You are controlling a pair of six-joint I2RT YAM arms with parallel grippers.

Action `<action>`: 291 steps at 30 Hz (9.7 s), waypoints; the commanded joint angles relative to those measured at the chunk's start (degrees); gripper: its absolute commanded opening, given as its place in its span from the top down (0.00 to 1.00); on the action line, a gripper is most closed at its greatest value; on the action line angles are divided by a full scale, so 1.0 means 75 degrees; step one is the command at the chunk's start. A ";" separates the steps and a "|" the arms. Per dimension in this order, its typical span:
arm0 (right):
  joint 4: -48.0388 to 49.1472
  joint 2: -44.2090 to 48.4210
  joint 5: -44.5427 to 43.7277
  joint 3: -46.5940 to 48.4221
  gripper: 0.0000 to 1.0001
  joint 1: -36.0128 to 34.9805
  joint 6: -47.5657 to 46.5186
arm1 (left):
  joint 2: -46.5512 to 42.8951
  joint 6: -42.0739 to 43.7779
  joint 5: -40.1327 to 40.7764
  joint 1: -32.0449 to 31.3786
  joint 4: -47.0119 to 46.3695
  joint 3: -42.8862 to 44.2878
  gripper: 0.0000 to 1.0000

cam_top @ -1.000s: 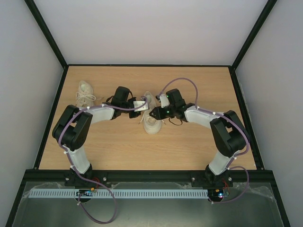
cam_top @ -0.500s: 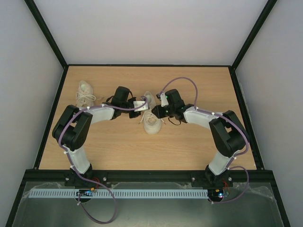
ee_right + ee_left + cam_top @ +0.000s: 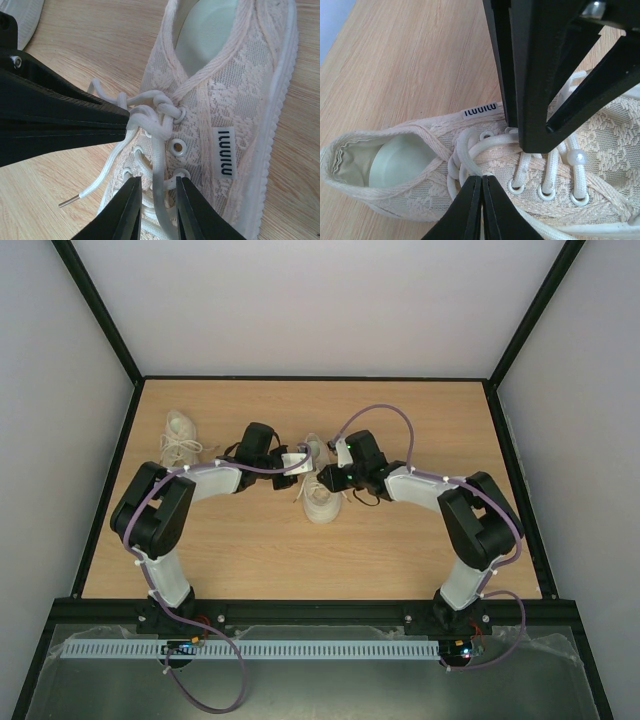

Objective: Tie the shoes

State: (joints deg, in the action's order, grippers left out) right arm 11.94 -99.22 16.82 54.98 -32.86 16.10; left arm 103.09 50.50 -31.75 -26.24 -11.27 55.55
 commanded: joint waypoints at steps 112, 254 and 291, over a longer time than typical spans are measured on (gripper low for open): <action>-0.5785 -0.3137 0.1078 0.5695 0.67 0.0421 -0.2618 | 0.0293 0.1230 -0.0440 -0.0041 -0.0420 -0.0097 0.98; -0.3111 -0.1238 0.1610 0.1524 0.91 0.1827 -0.0559 | 0.0143 0.4816 0.0078 0.1171 0.0952 -0.0315 0.74; -0.3068 -0.0411 0.1752 0.1915 0.54 0.1825 -0.0499 | 0.0383 0.2653 0.0621 0.0124 0.1906 0.1312 0.74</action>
State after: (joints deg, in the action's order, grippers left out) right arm -9.10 -102.54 28.36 68.82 -19.46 12.88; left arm 104.68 71.29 -28.75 -24.97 7.31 65.54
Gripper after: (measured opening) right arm 0.466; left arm 0.258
